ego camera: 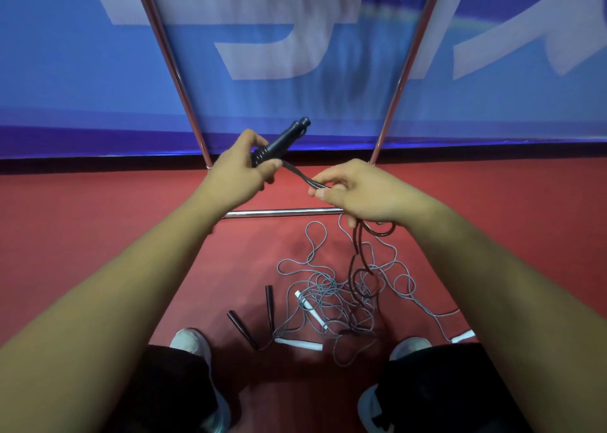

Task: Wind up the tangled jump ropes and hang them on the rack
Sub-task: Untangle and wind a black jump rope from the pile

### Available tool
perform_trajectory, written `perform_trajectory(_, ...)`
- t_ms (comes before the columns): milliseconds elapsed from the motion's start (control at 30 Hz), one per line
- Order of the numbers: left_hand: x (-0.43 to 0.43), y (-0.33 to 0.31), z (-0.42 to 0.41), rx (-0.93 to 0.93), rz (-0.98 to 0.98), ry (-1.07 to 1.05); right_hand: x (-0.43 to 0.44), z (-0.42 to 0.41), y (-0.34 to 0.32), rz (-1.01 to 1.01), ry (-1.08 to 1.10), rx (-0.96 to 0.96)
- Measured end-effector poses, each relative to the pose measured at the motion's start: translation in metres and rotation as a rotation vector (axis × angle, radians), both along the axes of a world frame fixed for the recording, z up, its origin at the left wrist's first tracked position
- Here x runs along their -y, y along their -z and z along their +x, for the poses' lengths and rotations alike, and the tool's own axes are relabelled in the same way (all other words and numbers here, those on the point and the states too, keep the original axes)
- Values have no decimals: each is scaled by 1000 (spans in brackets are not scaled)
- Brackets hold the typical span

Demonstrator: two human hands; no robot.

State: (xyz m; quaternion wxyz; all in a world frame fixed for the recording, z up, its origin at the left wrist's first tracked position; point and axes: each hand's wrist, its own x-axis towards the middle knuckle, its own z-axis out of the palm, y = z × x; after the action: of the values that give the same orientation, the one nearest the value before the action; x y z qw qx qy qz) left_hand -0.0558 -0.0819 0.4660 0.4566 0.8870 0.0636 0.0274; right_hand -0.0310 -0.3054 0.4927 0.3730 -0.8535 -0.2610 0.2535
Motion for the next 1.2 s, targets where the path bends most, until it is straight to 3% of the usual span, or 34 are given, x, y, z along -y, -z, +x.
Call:
perform_trajectory(100, 6, 4, -2, 35, 370, 106, -6, -3, -5, 14, -9, 97)
perform_trajectory(267, 20, 8, -8, -75, 707, 366, -8, -3, -7, -63, -76, 297)
perform_trajectory(367, 25, 4, -11, -139, 727, 470, -4, 0, -9, -60, -98, 353)
perform_trajectory(433, 27, 2, -12, -84, 699, 497, 0, 3, -10, -54, -64, 377)
perform_trajectory(567, 20, -4, -15, -16, 640, 630, 12, 9, -15, -38, 22, 285)
perform_trajectory(633, 16, -9, -16, -62, 487, 701, 17, 12, -17, -13, 42, 189)
perform_trajectory(767, 10, -15, -20, -167, -170, 659, 25, 18, -9, 73, 40, 50)
perform_trajectory(967, 13, -15, -11, -42, -698, 266, 19, 22, 0, 213, 20, -57)
perform_trajectory(1067, 17, -12, -6, 3, -840, 146, 14, 21, 5, 249, 45, -90)
perform_trajectory(1200, 17, -13, -7, 29, -892, 141, 12, 20, 7, 281, 77, -157)
